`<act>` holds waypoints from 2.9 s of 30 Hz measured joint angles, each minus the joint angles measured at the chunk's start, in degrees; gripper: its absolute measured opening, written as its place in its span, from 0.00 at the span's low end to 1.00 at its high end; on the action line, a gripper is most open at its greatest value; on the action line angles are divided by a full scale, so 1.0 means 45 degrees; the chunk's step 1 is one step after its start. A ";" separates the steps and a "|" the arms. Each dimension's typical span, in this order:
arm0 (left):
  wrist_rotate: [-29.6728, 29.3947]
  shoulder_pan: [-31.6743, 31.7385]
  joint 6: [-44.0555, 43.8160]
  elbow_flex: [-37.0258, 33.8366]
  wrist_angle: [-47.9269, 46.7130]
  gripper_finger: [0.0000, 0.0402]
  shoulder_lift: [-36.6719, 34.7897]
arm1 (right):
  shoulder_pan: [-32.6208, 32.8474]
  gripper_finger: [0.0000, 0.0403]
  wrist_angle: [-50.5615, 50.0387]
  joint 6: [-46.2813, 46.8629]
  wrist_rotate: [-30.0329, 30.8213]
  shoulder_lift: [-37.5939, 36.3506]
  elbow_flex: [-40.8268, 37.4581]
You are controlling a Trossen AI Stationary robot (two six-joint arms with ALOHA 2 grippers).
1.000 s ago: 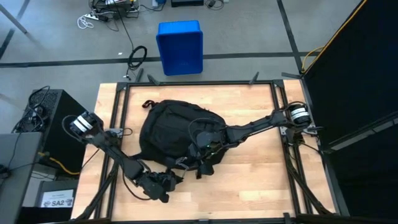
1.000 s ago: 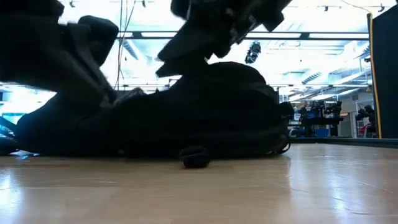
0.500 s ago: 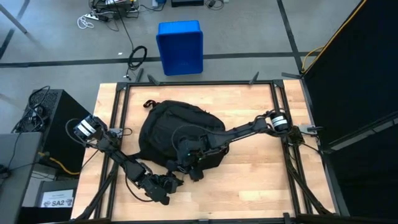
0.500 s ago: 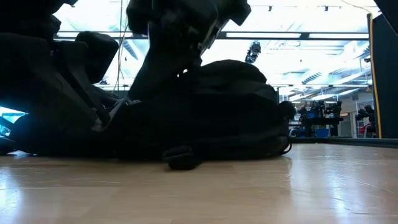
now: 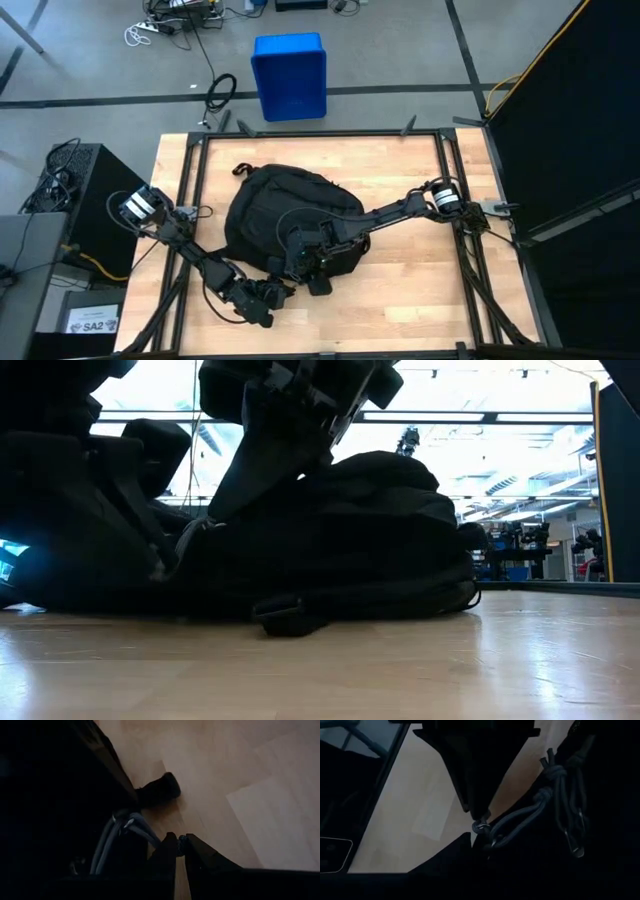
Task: Unpack backpack
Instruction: Open the backpack
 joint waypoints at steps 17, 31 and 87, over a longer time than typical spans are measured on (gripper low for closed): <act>-0.0986 0.0152 0.0126 -0.0001 -0.0025 0.00 0.0000 | 0.0006 0.14 0.0405 -0.1096 0.0683 0.0005 -0.0137; -0.1074 0.0160 -0.1120 0.0000 -0.1614 0.00 0.0000 | 0.0057 0.00 -0.1737 -0.1083 0.1036 -0.0203 -0.0137; -0.1374 0.0583 -0.2177 -0.0005 -0.2669 0.00 -0.0005 | 0.1423 0.50 -0.0230 -0.1845 0.7133 0.0418 -0.0151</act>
